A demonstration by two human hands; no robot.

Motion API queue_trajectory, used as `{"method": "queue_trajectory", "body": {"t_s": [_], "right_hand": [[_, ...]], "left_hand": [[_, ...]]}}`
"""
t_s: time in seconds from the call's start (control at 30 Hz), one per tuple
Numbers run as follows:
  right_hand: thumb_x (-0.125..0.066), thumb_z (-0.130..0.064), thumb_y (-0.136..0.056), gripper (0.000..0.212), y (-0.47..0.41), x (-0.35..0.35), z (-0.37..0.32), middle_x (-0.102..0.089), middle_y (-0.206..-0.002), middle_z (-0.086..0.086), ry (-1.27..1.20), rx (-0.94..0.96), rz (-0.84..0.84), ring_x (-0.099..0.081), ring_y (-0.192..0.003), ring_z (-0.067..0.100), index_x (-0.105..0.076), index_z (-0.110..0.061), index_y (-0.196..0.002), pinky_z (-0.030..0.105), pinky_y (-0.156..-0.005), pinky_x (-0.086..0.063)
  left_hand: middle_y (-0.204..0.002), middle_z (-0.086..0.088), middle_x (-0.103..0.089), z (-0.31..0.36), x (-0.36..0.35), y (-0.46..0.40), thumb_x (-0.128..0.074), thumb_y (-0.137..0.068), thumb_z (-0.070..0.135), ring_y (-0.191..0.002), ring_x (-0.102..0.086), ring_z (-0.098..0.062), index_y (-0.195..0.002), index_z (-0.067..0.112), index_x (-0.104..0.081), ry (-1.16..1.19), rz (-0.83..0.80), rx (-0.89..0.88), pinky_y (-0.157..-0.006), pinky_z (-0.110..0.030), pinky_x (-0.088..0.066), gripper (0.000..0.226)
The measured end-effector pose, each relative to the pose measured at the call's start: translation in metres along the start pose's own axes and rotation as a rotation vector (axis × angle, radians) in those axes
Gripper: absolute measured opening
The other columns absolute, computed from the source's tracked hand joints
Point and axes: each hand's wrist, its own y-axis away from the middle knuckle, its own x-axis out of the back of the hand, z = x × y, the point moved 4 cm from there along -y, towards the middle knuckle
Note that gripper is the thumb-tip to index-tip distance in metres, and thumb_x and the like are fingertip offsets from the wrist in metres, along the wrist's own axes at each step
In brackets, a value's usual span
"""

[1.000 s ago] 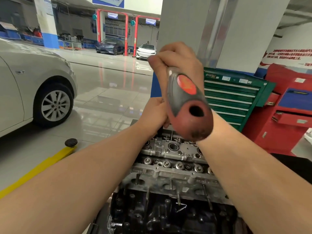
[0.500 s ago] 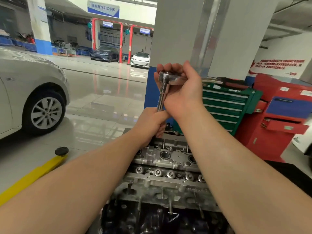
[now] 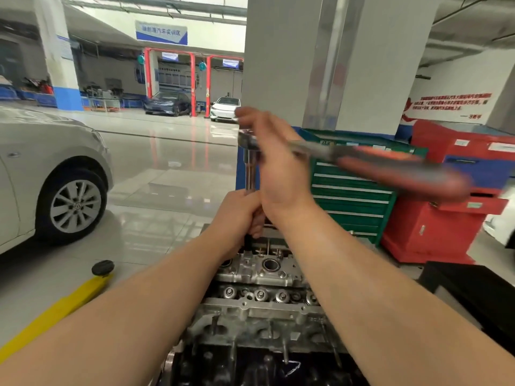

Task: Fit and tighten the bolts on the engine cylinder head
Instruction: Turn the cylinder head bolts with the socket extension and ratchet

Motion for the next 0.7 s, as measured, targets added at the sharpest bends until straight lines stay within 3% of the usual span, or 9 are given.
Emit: {"method": "queue_trajectory", "body": {"t_s": [0.1, 0.2, 0.3, 0.4, 0.47, 0.53, 0.63, 0.7], "right_hand": [[-0.044, -0.034, -0.108, 0.041, -0.014, 0.02, 0.008, -0.073, -0.095, 0.018, -0.595, -0.362, 0.152, -0.071, -0.098, 0.036, -0.068, -0.005, -0.093, 0.042, -0.087, -0.056], [-0.046, -0.03, -0.108, 0.034, -0.02, 0.027, 0.013, -0.072, -0.081, 0.012, -0.61, -0.46, 0.134, -0.074, -0.084, 0.033, -0.065, -0.007, -0.091, 0.041, -0.079, -0.061], [-0.049, -0.031, -0.107, 0.028, -0.017, 0.022, 0.014, -0.075, -0.086, 0.011, -0.355, -0.313, 0.058, -0.072, -0.092, 0.032, -0.068, -0.012, -0.099, 0.039, -0.076, -0.056], [-0.057, -0.036, -0.102, 0.026, -0.007, 0.023, 0.012, -0.076, -0.1, 0.012, -0.03, -0.064, 0.073, -0.07, -0.1, 0.031, -0.077, -0.022, -0.093, 0.047, -0.087, -0.056], [-0.063, -0.038, -0.099, 0.023, -0.001, 0.026, 0.006, -0.078, -0.1, 0.002, 0.199, 0.036, 0.095, -0.071, -0.103, 0.024, -0.08, -0.023, -0.094, 0.045, -0.097, -0.056], [-0.067, -0.034, -0.099, 0.015, 0.004, 0.026, -0.004, -0.078, -0.097, -0.007, 0.384, 0.103, 0.083, -0.071, -0.1, 0.012, -0.08, -0.028, -0.095, 0.031, -0.095, -0.055], [-0.069, -0.021, -0.098, 0.012, 0.012, 0.009, -0.024, -0.076, -0.103, -0.009, 0.718, 0.37, -0.109, -0.066, -0.11, 0.013, -0.081, -0.021, -0.099, 0.034, -0.1, -0.049], [-0.069, -0.021, -0.096, 0.015, 0.01, 0.001, -0.033, -0.076, -0.11, -0.004, 0.928, 0.519, -0.281, -0.064, -0.116, 0.02, -0.081, -0.015, -0.103, 0.037, -0.104, -0.045]], "left_hand": [[-0.047, 0.0, -0.032, -0.001, -0.005, -0.004, -0.065, -0.084, 0.02, -0.039, -0.025, -0.016, -0.053, 0.025, -0.04, 0.063, -0.096, 0.011, -0.043, -0.023, -0.029, 0.039], [-0.046, -0.003, -0.036, 0.0, -0.01, -0.005, -0.066, -0.088, 0.023, -0.04, -0.031, -0.019, -0.052, 0.023, -0.043, 0.022, -0.131, -0.011, -0.046, -0.027, -0.032, 0.043], [-0.048, -0.008, -0.044, 0.004, -0.006, 0.0, -0.063, -0.09, 0.029, -0.042, -0.04, -0.021, -0.055, 0.01, -0.048, -0.008, -0.083, -0.068, -0.051, -0.032, -0.04, 0.042], [-0.051, -0.01, -0.053, 0.005, 0.003, 0.0, -0.071, -0.086, 0.046, -0.045, -0.049, -0.021, -0.068, -0.009, -0.05, -0.055, -0.023, -0.15, -0.051, -0.027, -0.045, 0.062], [-0.052, -0.01, -0.057, 0.007, 0.004, 0.0, -0.074, -0.082, 0.051, -0.046, -0.053, -0.02, -0.07, -0.004, -0.056, -0.052, -0.012, -0.17, -0.049, -0.022, -0.045, 0.059], [-0.052, -0.01, -0.057, 0.007, 0.005, -0.001, -0.074, -0.08, 0.049, -0.044, -0.054, -0.02, -0.069, 0.001, -0.059, -0.068, 0.018, -0.178, -0.048, -0.021, -0.045, 0.051], [-0.051, -0.006, -0.06, 0.004, 0.007, -0.004, -0.074, -0.081, 0.033, -0.042, -0.053, -0.013, -0.065, -0.004, -0.058, -0.071, 0.068, -0.186, -0.043, -0.019, -0.042, 0.044], [-0.051, 0.005, -0.062, 0.005, 0.008, -0.004, -0.073, -0.079, 0.037, -0.043, -0.053, -0.004, -0.056, 0.018, -0.07, -0.101, 0.083, -0.177, -0.043, -0.016, -0.042, 0.029]]}}
